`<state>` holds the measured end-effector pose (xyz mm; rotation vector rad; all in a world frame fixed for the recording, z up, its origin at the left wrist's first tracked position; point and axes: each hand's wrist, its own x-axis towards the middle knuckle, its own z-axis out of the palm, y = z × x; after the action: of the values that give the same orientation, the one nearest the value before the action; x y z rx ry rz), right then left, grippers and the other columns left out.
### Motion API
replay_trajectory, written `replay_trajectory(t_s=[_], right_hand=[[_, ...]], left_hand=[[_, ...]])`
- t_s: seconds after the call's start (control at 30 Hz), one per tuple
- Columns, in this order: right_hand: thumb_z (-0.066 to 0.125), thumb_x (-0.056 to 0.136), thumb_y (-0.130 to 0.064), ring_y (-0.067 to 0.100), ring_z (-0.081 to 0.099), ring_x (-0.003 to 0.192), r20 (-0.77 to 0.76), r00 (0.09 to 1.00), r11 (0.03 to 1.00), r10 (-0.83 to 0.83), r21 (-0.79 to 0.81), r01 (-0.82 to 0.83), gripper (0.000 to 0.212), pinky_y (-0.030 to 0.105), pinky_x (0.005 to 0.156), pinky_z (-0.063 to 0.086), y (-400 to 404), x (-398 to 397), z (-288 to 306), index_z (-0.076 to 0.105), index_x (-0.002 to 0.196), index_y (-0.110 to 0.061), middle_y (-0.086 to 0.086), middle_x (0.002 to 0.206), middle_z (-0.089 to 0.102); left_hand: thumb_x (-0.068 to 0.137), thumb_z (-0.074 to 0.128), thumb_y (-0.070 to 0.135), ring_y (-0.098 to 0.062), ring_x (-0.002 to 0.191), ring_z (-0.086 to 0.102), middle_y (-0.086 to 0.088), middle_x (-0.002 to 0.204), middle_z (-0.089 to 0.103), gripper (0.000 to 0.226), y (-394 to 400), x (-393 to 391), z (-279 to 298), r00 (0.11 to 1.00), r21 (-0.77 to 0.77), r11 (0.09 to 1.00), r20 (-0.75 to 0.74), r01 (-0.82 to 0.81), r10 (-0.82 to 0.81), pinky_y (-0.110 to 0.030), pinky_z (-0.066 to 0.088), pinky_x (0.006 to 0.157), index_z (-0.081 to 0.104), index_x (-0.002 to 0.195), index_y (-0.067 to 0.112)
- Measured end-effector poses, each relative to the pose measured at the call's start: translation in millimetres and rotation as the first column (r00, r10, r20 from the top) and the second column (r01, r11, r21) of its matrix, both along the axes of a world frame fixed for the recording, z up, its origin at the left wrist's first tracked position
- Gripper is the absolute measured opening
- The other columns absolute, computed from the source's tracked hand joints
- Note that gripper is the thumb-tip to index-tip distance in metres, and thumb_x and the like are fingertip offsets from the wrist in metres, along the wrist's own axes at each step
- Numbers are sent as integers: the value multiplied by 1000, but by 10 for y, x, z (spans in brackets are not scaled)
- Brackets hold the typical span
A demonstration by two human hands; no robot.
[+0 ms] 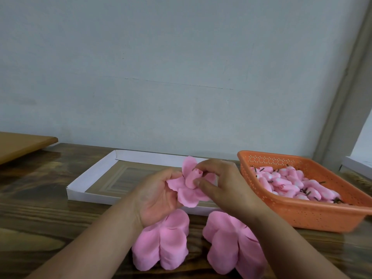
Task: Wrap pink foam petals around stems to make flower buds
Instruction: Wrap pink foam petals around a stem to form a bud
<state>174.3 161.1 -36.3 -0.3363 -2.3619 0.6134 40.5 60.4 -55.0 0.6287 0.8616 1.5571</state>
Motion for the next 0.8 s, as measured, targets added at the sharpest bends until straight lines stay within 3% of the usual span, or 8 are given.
replay_trajectory(t_s=[0.1,0.17,0.23,0.33,0.4,0.53,0.63,0.8], right_hand=[[66,78,-8,9,57,93,-13,1000,999,1,34,-1,17,26,82,45,16,17,-11,69,92,-17,-6,99,65],[68,78,-8,10,57,100,-18,1000,998,-15,60,17,19,25,87,44,37,25,-17,70,96,-15,-5,106,65],[68,77,-7,8,55,102,-22,1000,997,-11,73,12,20,20,88,42,39,30,-25,70,96,-13,-6,109,64],[67,79,-9,4,53,107,-14,1000,997,5,78,-4,20,17,91,40,31,32,-37,71,98,-14,-7,114,62],[66,81,-11,7,52,113,6,1000,998,-11,67,11,21,24,96,40,34,35,-39,71,100,-15,-7,122,59],[67,81,-13,5,48,114,32,999,997,-14,80,11,19,21,97,37,25,22,-32,73,99,-17,-8,127,54],[67,80,-11,3,48,113,33,999,993,-6,116,2,21,14,95,34,26,13,-32,73,99,-16,-6,126,54],[65,80,-10,8,49,115,35,999,988,-23,152,17,20,17,95,34,37,16,-40,74,98,-15,-4,128,55]], left_hand=[[68,52,7,-35,117,49,-23,123,59,51,29,3,-31,999,-17,1000,-31,-16,16,-38,31,106,61,115,-11],[71,52,8,-34,113,49,-23,121,57,55,49,5,-47,998,-18,999,-53,-42,41,-41,29,110,54,123,-11],[69,56,4,-32,109,50,-23,115,56,48,54,25,-41,996,-1,998,-67,-56,56,-42,32,109,56,116,-8],[69,57,-1,-29,93,57,-20,99,61,26,57,62,-16,990,-28,993,-88,-113,110,-33,55,76,60,95,-3],[79,52,-5,-25,83,60,-17,92,62,15,90,57,-32,978,-73,977,-76,-202,196,-28,56,60,60,91,-1],[91,54,0,-27,89,61,-22,104,61,24,122,82,-42,948,-98,943,-46,-319,316,-35,54,68,57,113,-8],[91,57,3,-28,83,64,-23,105,65,24,135,110,-44,925,-107,919,-89,-379,370,-37,55,67,57,113,-7],[96,51,7,-23,75,65,-18,97,67,23,145,150,-42,905,-100,906,-166,-411,392,-31,55,61,58,113,-6]])
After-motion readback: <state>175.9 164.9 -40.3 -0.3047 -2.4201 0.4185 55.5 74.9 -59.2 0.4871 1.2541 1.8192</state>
